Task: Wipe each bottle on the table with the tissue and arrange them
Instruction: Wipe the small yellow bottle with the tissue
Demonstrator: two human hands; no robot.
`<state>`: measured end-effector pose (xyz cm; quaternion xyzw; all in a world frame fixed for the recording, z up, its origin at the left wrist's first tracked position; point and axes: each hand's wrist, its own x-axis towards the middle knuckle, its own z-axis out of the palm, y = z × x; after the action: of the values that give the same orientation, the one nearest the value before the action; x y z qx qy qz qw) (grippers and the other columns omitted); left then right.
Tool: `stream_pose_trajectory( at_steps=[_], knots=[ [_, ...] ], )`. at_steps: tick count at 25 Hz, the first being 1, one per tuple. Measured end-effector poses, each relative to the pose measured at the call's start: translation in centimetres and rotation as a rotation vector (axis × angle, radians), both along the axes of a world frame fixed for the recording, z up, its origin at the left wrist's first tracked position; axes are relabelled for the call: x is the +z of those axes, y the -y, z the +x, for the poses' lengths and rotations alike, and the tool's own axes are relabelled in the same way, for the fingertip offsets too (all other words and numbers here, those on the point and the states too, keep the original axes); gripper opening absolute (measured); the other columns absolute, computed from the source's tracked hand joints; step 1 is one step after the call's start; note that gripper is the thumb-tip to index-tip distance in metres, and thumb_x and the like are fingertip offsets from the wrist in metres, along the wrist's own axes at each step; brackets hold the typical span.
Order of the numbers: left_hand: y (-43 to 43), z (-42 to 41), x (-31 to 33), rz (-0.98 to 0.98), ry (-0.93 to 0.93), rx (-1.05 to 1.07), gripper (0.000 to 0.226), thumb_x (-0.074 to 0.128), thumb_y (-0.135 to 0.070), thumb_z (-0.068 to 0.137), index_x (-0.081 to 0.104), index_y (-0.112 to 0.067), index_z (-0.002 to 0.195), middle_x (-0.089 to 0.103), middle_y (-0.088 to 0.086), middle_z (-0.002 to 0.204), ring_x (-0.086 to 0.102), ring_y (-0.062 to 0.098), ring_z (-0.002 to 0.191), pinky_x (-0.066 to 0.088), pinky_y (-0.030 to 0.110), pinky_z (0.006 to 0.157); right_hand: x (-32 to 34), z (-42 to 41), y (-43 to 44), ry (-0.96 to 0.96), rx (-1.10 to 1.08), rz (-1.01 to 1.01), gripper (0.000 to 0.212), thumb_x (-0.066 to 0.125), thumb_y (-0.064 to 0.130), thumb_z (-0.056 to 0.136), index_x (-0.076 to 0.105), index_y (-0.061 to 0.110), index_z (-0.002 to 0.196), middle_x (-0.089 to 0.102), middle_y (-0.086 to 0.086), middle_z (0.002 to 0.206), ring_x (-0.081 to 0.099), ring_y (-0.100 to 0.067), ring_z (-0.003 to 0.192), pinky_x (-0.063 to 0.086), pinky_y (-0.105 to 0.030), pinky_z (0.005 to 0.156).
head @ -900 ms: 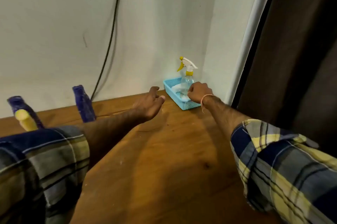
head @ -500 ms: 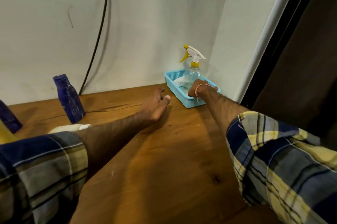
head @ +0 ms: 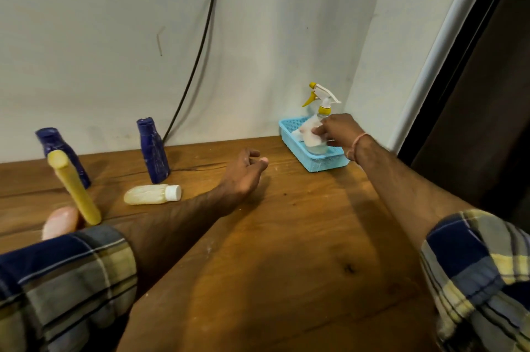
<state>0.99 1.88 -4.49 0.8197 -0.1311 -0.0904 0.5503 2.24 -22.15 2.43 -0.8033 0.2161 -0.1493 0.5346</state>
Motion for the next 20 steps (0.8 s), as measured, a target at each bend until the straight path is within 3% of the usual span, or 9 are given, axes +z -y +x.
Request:
stream_pose_trajectory(
  at_steps=[2, 6, 11, 13, 15, 18, 20],
  knots=[
    [-2.0, -1.6, -0.2, -0.035, -0.005, 0.02, 0.027, 0.057, -0.038, 0.101, 0.057, -0.026, 0.125, 0.065, 0.0, 0.119, 0.062, 0.016, 0.103, 0.05, 0.029, 0.075, 0.3, -2.4, -2.9, 0.128, 0.089, 0.246, 0.034, 0.071, -0.001, 0.082, 0.062, -0.001, 0.115, 0.069, -0.016, 0.108, 0.069, -0.027, 0.095, 0.06, -0.036, 0.076],
    [-6.6, -5.4, -1.5, 0.04, 0.061, 0.03, 0.019, 0.063, -0.034, 0.097, 0.062, -0.028, 0.115, 0.066, -0.006, 0.107, 0.065, 0.009, 0.095, 0.051, 0.024, 0.072, -2.5, -5.6, -11.2, 0.191, 0.252, 0.6, 0.023, 0.065, -0.001, 0.088, 0.064, 0.002, 0.111, 0.07, -0.013, 0.107, 0.069, -0.022, 0.091, 0.06, -0.029, 0.063],
    [-12.6, -7.3, -3.1, 0.222, 0.151, 0.187, 0.01, 0.065, -0.025, 0.094, 0.059, -0.033, 0.098, 0.067, -0.011, 0.091, 0.064, 0.0, 0.077, 0.048, 0.011, 0.056, -8.5, -7.4, -21.7, 0.156, 0.184, 0.883, 0.019, 0.065, -0.002, 0.086, 0.068, 0.006, 0.103, 0.071, -0.013, 0.105, 0.069, -0.027, 0.096, 0.059, -0.031, 0.064],
    [-14.9, -6.4, -2.8, 0.286, 0.175, 0.241, 0.012, 0.065, -0.019, 0.094, 0.06, -0.028, 0.101, 0.067, -0.007, 0.099, 0.064, 0.005, 0.086, 0.055, 0.02, 0.069, -10.1, -7.8, -24.0, 0.162, 0.136, 0.929, 0.018, 0.066, -0.002, 0.086, 0.068, 0.007, 0.102, 0.071, -0.012, 0.105, 0.07, -0.026, 0.094, 0.059, -0.032, 0.065],
    [-16.7, -4.9, -2.2, 0.397, 0.229, 0.259, 0.026, 0.069, -0.018, 0.091, 0.061, -0.023, 0.115, 0.065, -0.001, 0.114, 0.062, 0.014, 0.105, 0.057, 0.033, 0.089, -11.5, -7.9, -25.4, 0.178, 0.117, 0.853, 0.016, 0.067, 0.001, 0.087, 0.068, 0.008, 0.102, 0.072, -0.01, 0.104, 0.071, -0.025, 0.093, 0.059, -0.033, 0.064],
    [-16.9, -1.6, -1.0, 0.791, 0.377, 0.096, 0.055, 0.076, -0.028, 0.084, 0.054, -0.023, 0.135, 0.055, 0.003, 0.139, 0.045, 0.026, 0.132, 0.041, 0.049, 0.112, -12.9, -8.2, -25.8, 0.241, 0.105, 0.752, 0.019, 0.067, 0.005, 0.089, 0.067, 0.007, 0.108, 0.072, -0.008, 0.105, 0.07, -0.023, 0.094, 0.058, -0.033, 0.063],
    [-16.2, 0.5, -0.1, 0.995, 0.417, -0.094, 0.058, 0.074, -0.035, 0.087, 0.052, -0.025, 0.139, 0.054, 0.002, 0.143, 0.04, 0.027, 0.136, 0.032, 0.052, 0.115, -13.0, -8.2, -25.4, 0.239, 0.089, 0.763, 0.029, 0.067, 0.006, 0.089, 0.064, 0.006, 0.117, 0.07, -0.006, 0.11, 0.069, -0.022, 0.099, 0.059, -0.034, 0.067]
  ],
)
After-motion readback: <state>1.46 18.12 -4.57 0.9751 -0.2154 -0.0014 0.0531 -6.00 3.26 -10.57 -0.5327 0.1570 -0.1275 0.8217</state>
